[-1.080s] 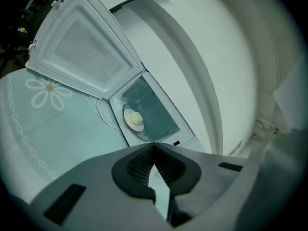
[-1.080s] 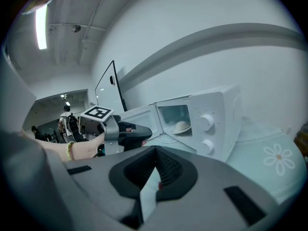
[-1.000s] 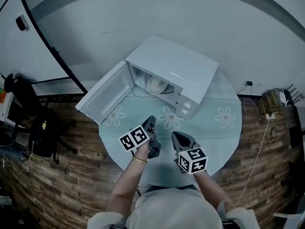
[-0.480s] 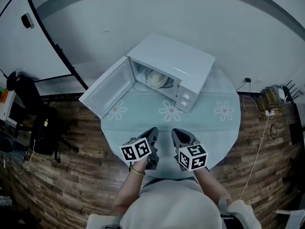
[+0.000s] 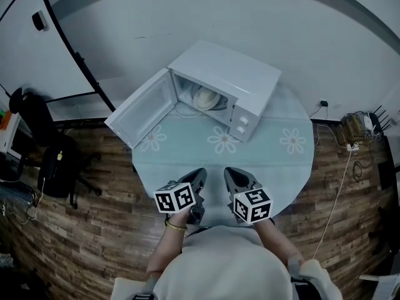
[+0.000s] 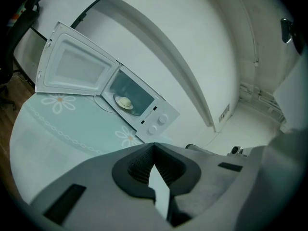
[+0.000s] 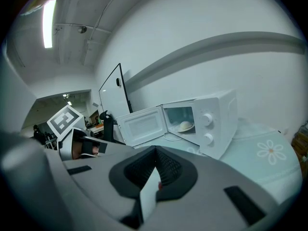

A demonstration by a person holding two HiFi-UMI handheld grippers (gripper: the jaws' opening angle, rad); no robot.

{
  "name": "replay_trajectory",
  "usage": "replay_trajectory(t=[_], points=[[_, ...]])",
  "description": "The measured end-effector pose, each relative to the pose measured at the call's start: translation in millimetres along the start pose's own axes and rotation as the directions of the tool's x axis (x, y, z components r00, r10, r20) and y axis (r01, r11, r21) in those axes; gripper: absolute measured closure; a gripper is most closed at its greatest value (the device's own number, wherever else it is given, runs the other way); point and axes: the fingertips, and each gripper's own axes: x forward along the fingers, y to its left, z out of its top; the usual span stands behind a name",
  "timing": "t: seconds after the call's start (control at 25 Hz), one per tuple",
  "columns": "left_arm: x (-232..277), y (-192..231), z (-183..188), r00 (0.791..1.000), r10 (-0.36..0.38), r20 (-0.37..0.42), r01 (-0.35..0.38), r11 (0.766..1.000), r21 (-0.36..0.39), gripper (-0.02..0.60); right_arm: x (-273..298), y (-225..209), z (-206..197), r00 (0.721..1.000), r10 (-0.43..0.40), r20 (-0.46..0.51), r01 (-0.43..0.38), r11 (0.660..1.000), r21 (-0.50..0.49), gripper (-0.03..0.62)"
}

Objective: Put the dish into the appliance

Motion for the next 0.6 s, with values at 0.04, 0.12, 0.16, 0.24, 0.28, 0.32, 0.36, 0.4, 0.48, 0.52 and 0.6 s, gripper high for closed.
replay_trajectory(t=[0.04, 0.12, 0.16, 0.24, 0.28, 0.32, 0.36, 0.4, 0.48, 0.52, 0.6], points=[[-0.6, -0.6, -0.3, 1.0, -0.003, -0.001, 0.003, 1.0, 0.002, 0.569, -0.7, 0.7, -0.5, 1.0, -0.001, 0.001, 0.001, 1.0, 0.001, 0.589], [-1.4, -1.0, -0.2, 1.0, -0.008, -0.002, 0.008, 1.0, 0.002, 0.569, -1.4, 2.7, -1.0, 1.0, 0.002, 0.002, -0.002, 1.0, 0.005, 0.589], [-1.3, -1.1, -0.2, 1.0, -0.009, -0.003, 0.009, 1.0, 0.003, 0.569, -1.5, 4.0, -1.0, 1.0, 0.006, 0.001, -0.006, 1.0, 0.006, 0.588], [-0.5, -1.4, -0.4, 1.0, -0.01, -0.008, 0.01, 1.0, 0.003, 0.569, -1.8, 6.7, -0.9, 1.0, 0.015, -0.002, -0.015, 1.0, 0.001, 0.589], [-0.2, -1.6, -0.5, 1.0, -0.01, -0.011, 0.01, 1.0, 0.004, 0.569, -1.9, 7.8, -0.8, 1.0, 0.016, -0.003, -0.016, 1.0, -0.004, 0.589], [0.0, -1.5, -0.6, 1.0, -0.01, -0.012, 0.01, 1.0, 0.006, 0.569, -1.9, 8.5, -0.8, 1.0, 0.016, -0.003, -0.016, 1.0, -0.009, 0.589], [-0.1, -1.3, -0.5, 1.0, -0.008, -0.013, 0.008, 1.0, 0.01, 0.569, -1.7, 9.1, -0.7, 1.0, 0.015, -0.004, -0.015, 1.0, -0.012, 0.589], [-0.3, -1.1, 0.0, 1.0, -0.006, -0.013, 0.006, 1.0, 0.013, 0.569, -1.4, 9.4, -0.6, 1.0, 0.013, -0.004, -0.014, 1.0, -0.013, 0.589], [-0.6, -0.6, 2.0, 1.0, -0.004, -0.011, 0.004, 1.0, 0.018, 0.569, -0.2, 10.0, 0.3, 1.0, 0.013, -0.005, -0.013, 1.0, -0.015, 0.589], [-0.8, -0.4, 3.3, 1.0, -0.004, -0.008, 0.004, 1.0, 0.017, 0.569, 0.4, 10.2, 0.9, 1.0, 0.013, -0.006, -0.013, 1.0, -0.016, 0.589], [-1.8, -0.4, 4.9, 1.0, -0.004, -0.004, 0.005, 1.0, 0.014, 0.569, 0.9, 10.8, 1.4, 1.0, 0.015, -0.008, -0.015, 1.0, -0.02, 0.589]])
